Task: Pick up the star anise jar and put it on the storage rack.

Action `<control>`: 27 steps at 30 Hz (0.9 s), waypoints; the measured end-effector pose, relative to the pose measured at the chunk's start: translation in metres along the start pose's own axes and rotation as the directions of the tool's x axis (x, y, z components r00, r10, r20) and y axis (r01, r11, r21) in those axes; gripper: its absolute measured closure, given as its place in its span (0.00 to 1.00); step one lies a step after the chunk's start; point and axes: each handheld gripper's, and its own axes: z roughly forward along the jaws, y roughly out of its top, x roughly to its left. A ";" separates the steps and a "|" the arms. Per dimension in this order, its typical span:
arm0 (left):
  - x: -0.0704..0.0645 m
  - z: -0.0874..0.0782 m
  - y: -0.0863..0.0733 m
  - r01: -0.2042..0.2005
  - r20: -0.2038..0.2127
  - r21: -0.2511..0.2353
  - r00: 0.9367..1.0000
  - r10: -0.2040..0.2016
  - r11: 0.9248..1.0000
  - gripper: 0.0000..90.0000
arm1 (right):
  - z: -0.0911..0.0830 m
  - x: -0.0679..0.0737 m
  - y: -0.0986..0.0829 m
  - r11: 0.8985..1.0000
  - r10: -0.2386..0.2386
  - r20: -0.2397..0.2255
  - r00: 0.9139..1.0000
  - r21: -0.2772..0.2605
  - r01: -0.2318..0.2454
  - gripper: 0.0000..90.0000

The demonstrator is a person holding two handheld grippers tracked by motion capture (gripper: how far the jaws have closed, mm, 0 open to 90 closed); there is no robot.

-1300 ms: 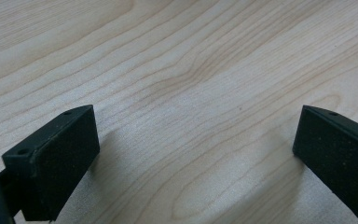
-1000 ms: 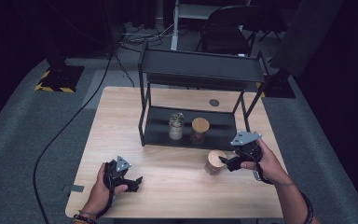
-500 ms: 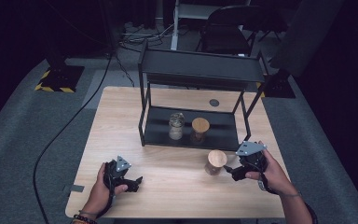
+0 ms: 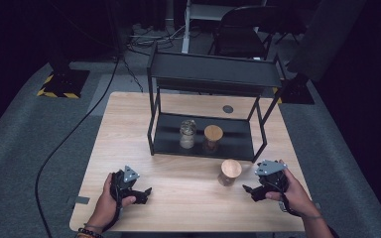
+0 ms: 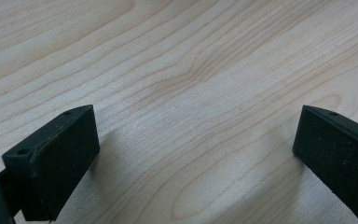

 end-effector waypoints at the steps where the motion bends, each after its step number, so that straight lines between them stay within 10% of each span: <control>1: 0.000 0.000 0.000 -0.001 0.000 -0.001 1.000 0.001 1.000 0.00 | 0.001 0.000 -0.003 1.000 -0.002 0.006 1.000 0.008 0.002 0.04; 27: 0.000 0.000 0.000 -0.001 0.000 -0.001 1.000 0.001 1.000 0.00 | 0.027 -0.002 -0.059 0.994 0.107 0.005 0.994 0.025 -0.107 0.03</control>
